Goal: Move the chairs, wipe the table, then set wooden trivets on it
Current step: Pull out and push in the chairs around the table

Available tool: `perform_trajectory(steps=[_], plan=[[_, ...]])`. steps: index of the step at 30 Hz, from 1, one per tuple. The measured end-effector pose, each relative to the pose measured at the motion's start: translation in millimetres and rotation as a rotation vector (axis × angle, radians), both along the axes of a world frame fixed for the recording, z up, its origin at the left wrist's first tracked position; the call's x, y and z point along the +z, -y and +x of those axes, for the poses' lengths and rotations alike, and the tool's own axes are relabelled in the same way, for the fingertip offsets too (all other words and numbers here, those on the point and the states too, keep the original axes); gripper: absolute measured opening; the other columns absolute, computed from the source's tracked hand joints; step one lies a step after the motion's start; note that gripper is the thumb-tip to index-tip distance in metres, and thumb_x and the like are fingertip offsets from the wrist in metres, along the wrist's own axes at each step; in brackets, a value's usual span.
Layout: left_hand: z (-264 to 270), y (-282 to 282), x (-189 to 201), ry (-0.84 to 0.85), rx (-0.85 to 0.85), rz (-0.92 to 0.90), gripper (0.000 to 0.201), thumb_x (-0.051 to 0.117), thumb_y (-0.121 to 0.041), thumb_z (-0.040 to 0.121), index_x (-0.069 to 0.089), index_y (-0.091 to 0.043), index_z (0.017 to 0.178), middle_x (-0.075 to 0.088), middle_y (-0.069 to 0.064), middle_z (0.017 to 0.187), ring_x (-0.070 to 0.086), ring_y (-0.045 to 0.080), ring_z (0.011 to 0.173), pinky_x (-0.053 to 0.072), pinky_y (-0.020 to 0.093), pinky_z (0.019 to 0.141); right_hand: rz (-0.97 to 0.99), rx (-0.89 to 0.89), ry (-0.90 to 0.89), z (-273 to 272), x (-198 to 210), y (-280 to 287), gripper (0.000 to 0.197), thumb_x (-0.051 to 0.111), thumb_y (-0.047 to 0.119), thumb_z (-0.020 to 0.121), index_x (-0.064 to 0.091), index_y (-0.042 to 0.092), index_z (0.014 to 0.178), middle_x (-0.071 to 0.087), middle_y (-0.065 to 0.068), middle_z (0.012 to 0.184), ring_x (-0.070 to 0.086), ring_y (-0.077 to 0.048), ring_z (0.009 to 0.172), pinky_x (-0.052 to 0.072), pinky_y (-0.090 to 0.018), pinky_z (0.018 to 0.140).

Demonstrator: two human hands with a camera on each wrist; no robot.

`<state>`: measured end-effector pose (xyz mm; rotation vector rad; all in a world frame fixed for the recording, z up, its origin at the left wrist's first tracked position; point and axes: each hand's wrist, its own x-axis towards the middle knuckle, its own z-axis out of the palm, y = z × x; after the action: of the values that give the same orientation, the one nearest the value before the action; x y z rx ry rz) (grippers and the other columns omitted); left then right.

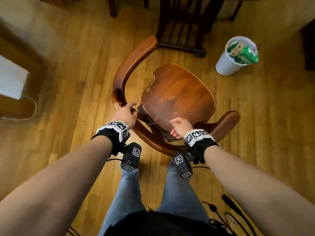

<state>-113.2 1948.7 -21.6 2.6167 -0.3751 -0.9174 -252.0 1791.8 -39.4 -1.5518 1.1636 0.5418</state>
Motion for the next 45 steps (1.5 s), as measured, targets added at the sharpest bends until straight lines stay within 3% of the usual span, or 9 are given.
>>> perform_trajectory(steps=[4, 9, 13, 16, 19, 24, 34, 39, 45], plan=[[17.0, -14.8, -9.6, 0.007, -0.135, 0.026, 0.039, 0.046, -0.03, 0.096, 0.046, -0.028, 0.135, 0.027, 0.015, 0.138, 0.052, 0.037, 0.115, 0.04, 0.037, 0.105, -0.146, -0.034, -0.067, -23.8, -10.3, -50.4, 0.026, 0.039, 0.017, 0.096, 0.061, 0.021, 0.11, 0.058, 0.002, 0.062, 0.05, -0.012, 0.047, 0.038, -0.016, 0.037], [30.2, -29.8, -24.0, 0.013, -0.202, 0.111, 0.04, 0.045, -0.034, 0.096, 0.048, -0.026, 0.135, 0.03, 0.015, 0.136, 0.053, 0.036, 0.112, 0.041, 0.037, 0.101, -0.234, -0.173, -0.185, -27.3, -17.0, -89.0, 0.031, 0.037, 0.022, 0.094, 0.066, 0.013, 0.099, 0.066, -0.004, 0.071, 0.063, -0.025, 0.075, 0.054, -0.034, 0.083], [36.6, -40.2, -33.8, -0.047, -0.278, 0.111, 0.041, 0.053, -0.037, 0.092, 0.052, -0.025, 0.131, 0.053, 0.012, 0.132, 0.06, 0.028, 0.103, 0.046, 0.033, 0.092, -0.2, -0.301, -0.22, -28.1, -16.3, -102.8, 0.027, 0.039, 0.025, 0.093, 0.064, 0.014, 0.09, 0.065, -0.003, 0.058, 0.064, -0.019, 0.055, 0.053, -0.026, 0.063], [36.3, -40.0, -33.3, -0.052, -0.297, 0.099, 0.037, 0.057, -0.035, 0.091, 0.057, -0.022, 0.126, 0.061, 0.01, 0.121, 0.056, 0.022, 0.083, 0.046, 0.029, 0.078, -0.135, -0.436, -0.215, -33.9, -13.3, -110.0, 0.019, 0.04, 0.025, 0.095, 0.057, 0.02, 0.098, 0.073, -0.006, 0.076, 0.059, -0.01, 0.039, 0.043, -0.017, 0.041], [31.3, -40.2, -31.4, -0.07, -0.24, 0.075, 0.032, 0.061, -0.032, 0.09, 0.061, -0.023, 0.121, 0.063, 0.007, 0.115, 0.054, 0.019, 0.078, 0.043, 0.028, 0.07, -0.112, -0.528, -0.185, -39.3, -11.4, -112.8, 0.014, 0.041, 0.027, 0.094, 0.054, 0.025, 0.097, 0.073, -0.009, 0.078, 0.071, -0.018, 0.058, 0.059, -0.028, 0.06], [3.4, -40.7, -29.0, -0.086, -0.207, 0.071, 0.034, 0.063, -0.03, 0.088, 0.06, -0.025, 0.122, 0.066, 0.002, 0.104, 0.056, 0.018, 0.079, 0.046, 0.027, 0.072, -0.163, -0.49, -0.146, -55.0, -29.8, -112.7, 0.037, 0.044, 0.038, 0.086, 0.058, 0.031, 0.12, 0.07, -0.008, 0.106, 0.07, -0.028, 0.089, 0.057, -0.042, 0.084], [-70.0, -31.8, -35.4, -0.117, -0.036, -0.033, 0.032, 0.062, -0.033, 0.088, 0.062, -0.028, 0.12, 0.063, 0.001, 0.106, 0.056, 0.02, 0.08, 0.047, 0.028, 0.074, -0.195, -0.458, -0.061, -104.0, -28.9, -80.8, 0.04, 0.046, 0.037, 0.094, 0.044, 0.031, 0.133, 0.062, -0.007, 0.111, 0.067, -0.03, 0.093, 0.056, -0.045, 0.084], [-92.6, -11.9, -46.6, -0.214, 0.079, -0.085, 0.037, 0.067, -0.04, 0.084, 0.061, -0.022, 0.116, 0.061, 0.004, 0.108, 0.058, 0.021, 0.089, 0.046, 0.029, 0.077, -0.025, -0.519, 0.025, -121.8, -36.8, -54.6, 0.035, 0.043, 0.032, 0.099, 0.039, 0.03, 0.133, 0.054, -0.006, 0.102, 0.066, -0.029, 0.094, 0.06, -0.039, 0.073], [-96.8, 17.5, -49.9, -0.221, 0.2, -0.155, 0.025, 0.073, -0.038, 0.079, 0.064, -0.021, 0.094, 0.061, 0.002, 0.092, 0.055, 0.015, 0.072, 0.043, 0.027, 0.071, -0.079, -0.575, 0.118, -115.7, -53.7, -28.9, 0.028, 0.037, 0.032, 0.101, 0.036, 0.028, 0.128, 0.055, -0.007, 0.1, 0.066, -0.032, 0.093, 0.057, -0.044, 0.083]])
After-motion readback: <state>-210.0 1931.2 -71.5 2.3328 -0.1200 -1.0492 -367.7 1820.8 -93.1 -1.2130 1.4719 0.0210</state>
